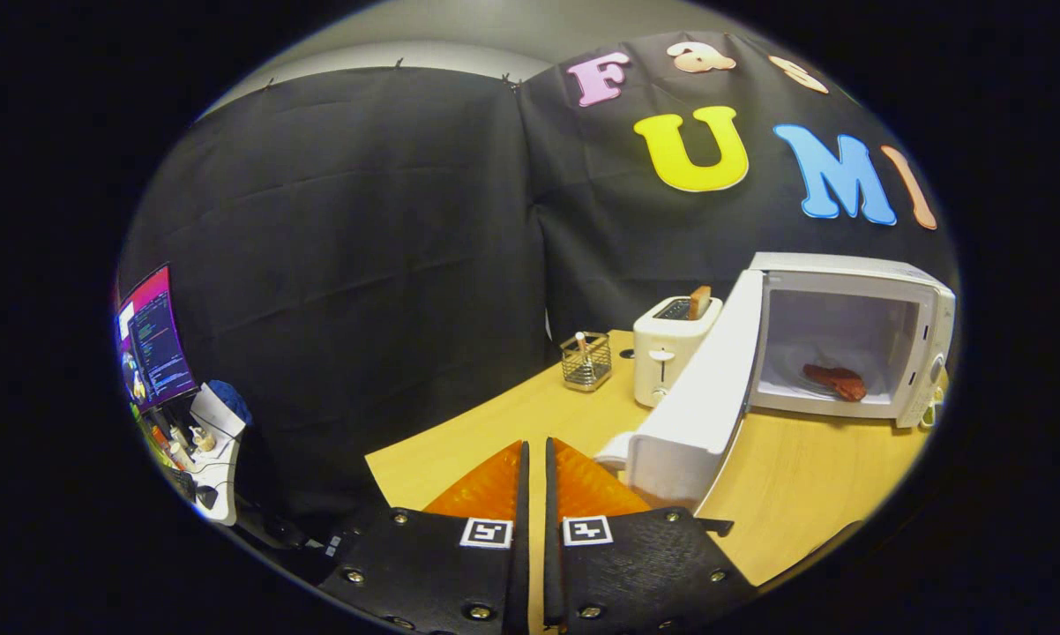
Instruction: Open the microwave, put the food inside, and close the microwave door.
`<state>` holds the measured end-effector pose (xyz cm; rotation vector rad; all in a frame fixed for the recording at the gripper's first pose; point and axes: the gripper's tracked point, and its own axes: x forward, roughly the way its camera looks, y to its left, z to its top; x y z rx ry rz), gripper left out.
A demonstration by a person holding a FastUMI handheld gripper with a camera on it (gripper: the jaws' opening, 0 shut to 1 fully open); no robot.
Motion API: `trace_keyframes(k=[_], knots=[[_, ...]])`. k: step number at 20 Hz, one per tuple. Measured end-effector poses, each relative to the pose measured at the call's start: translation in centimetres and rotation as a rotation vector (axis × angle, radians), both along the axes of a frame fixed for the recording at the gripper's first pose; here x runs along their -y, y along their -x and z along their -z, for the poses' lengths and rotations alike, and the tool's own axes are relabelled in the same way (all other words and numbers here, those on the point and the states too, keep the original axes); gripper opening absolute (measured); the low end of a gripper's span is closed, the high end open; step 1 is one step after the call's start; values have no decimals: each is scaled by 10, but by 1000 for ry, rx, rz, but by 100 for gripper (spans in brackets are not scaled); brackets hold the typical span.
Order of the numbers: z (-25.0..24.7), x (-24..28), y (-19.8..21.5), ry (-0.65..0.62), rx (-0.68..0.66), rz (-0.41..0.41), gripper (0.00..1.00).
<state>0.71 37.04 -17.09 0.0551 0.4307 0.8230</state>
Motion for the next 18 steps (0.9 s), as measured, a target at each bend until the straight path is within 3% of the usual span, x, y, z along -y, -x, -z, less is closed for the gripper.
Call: trace_keyframes(k=[2, 10, 14, 18], knots=[[2, 4, 2, 15, 2, -10, 1], [0, 41, 2, 61, 51, -20, 1], [-5, 70, -3, 57, 52, 18, 1], [-6, 114, -18, 71, 54, 113, 1]])
